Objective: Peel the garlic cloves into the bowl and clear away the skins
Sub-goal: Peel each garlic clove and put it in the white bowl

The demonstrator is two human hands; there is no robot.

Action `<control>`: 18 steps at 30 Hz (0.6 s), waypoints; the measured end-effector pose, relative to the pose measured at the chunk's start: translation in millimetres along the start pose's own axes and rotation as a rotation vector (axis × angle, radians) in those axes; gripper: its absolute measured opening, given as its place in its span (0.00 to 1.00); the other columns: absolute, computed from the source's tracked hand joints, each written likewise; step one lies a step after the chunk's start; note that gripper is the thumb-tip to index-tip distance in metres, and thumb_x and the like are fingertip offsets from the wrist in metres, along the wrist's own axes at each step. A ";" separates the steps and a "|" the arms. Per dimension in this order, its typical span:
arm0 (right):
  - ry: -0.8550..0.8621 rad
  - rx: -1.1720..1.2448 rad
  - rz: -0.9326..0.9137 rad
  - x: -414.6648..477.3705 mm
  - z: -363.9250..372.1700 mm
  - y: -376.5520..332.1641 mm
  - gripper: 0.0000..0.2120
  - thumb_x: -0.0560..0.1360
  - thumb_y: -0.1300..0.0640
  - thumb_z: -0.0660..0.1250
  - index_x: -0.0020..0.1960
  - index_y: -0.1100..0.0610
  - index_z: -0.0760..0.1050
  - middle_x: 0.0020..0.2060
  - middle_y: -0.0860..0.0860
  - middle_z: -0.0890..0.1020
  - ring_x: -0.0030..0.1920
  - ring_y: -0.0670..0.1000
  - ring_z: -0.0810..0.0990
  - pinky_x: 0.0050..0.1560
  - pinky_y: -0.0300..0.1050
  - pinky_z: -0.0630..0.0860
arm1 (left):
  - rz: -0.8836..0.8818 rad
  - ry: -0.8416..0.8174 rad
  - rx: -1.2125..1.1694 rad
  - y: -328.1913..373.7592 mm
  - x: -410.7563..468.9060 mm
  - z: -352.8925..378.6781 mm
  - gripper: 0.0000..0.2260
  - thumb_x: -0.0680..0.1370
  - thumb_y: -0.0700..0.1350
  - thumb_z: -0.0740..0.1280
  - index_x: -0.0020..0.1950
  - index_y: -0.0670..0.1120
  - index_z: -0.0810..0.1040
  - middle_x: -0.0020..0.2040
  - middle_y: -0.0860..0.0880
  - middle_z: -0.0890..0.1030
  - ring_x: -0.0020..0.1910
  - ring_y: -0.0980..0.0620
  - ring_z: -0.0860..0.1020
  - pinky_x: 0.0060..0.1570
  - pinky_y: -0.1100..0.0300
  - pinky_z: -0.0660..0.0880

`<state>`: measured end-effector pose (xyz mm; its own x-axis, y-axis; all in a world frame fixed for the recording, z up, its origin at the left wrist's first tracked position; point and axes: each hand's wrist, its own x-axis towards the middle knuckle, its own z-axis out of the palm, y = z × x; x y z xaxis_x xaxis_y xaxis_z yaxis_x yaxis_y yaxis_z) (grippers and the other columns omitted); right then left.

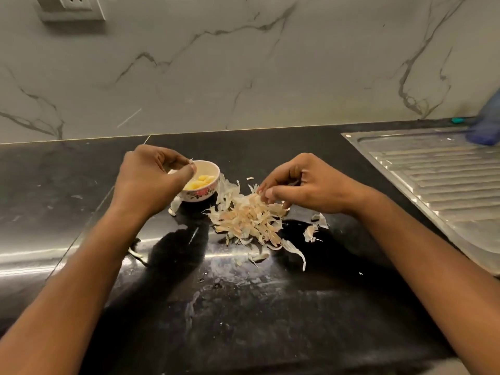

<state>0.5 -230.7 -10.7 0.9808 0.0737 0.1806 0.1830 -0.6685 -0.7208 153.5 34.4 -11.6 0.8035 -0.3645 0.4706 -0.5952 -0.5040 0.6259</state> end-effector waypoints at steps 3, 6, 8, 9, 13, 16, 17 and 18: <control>-0.031 -0.005 -0.005 -3.0 -8.2 -2.0 0.05 0.77 0.60 0.78 0.52 0.55 0.89 0.47 0.47 0.89 0.49 0.49 0.88 0.53 0.47 0.85 | 0.124 0.000 -0.028 13.6 -7.8 4.5 0.07 0.76 0.47 0.77 0.53 0.48 0.89 0.47 0.53 0.88 0.38 0.63 0.82 0.40 0.61 0.79; -0.144 0.050 0.101 -9.2 -25.1 -4.7 0.08 0.76 0.61 0.79 0.55 0.57 0.88 0.42 0.53 0.89 0.41 0.52 0.87 0.45 0.46 0.84 | 0.221 -0.071 -0.112 29.3 -20.4 12.9 0.04 0.77 0.49 0.76 0.50 0.50 0.88 0.42 0.60 0.85 0.27 0.60 0.78 0.29 0.69 0.73; -0.230 0.025 0.167 -13.6 -36.6 -5.4 0.09 0.75 0.61 0.79 0.55 0.56 0.88 0.41 0.56 0.88 0.40 0.52 0.86 0.42 0.48 0.83 | 0.260 -0.146 -0.192 37.0 -29.8 20.3 0.06 0.78 0.50 0.75 0.47 0.49 0.88 0.39 0.60 0.85 0.25 0.56 0.76 0.28 0.65 0.74; -0.267 -0.006 0.194 -15.8 -41.1 -6.0 0.09 0.75 0.61 0.80 0.54 0.55 0.88 0.41 0.56 0.88 0.40 0.52 0.85 0.42 0.50 0.82 | 0.278 -0.186 -0.218 39.2 -34.3 24.3 0.07 0.78 0.52 0.75 0.46 0.49 0.88 0.36 0.60 0.84 0.25 0.55 0.75 0.28 0.62 0.73; -0.421 -0.134 0.292 -21.4 -48.3 -8.8 0.11 0.73 0.59 0.82 0.53 0.49 0.89 0.43 0.50 0.88 0.41 0.55 0.84 0.46 0.59 0.78 | 0.338 -0.287 -0.229 43.0 -47.3 39.3 0.09 0.79 0.55 0.74 0.45 0.51 0.88 0.24 0.59 0.75 0.22 0.55 0.66 0.26 0.62 0.63; -0.472 -0.221 0.339 -21.1 -46.4 -10.6 0.12 0.71 0.57 0.83 0.52 0.45 0.89 0.44 0.46 0.88 0.47 0.57 0.85 0.52 0.55 0.81 | 0.392 -0.307 -0.176 45.3 -50.5 43.9 0.05 0.79 0.50 0.76 0.45 0.51 0.89 0.26 0.65 0.76 0.22 0.58 0.69 0.29 0.70 0.60; -0.475 -0.230 0.349 -20.4 -45.0 -10.0 0.11 0.71 0.56 0.83 0.51 0.46 0.89 0.44 0.46 0.88 0.47 0.56 0.85 0.53 0.54 0.81 | 0.407 -0.309 -0.162 45.5 -50.5 44.3 0.04 0.78 0.48 0.77 0.45 0.50 0.89 0.28 0.68 0.77 0.24 0.60 0.71 0.29 0.72 0.62; -0.472 -0.237 0.353 -19.9 -43.6 -9.2 0.10 0.71 0.55 0.83 0.50 0.46 0.89 0.43 0.46 0.88 0.44 0.53 0.85 0.51 0.53 0.81 | 0.420 -0.308 -0.156 45.1 -50.0 44.5 0.03 0.78 0.48 0.77 0.45 0.50 0.89 0.29 0.70 0.77 0.25 0.62 0.73 0.29 0.73 0.63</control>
<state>-23.8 -258.3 21.5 0.9132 0.1014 -0.3948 -0.1240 -0.8536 -0.5059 86.8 -4.9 -34.5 0.4479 -0.7337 0.5110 -0.8410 -0.1519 0.5192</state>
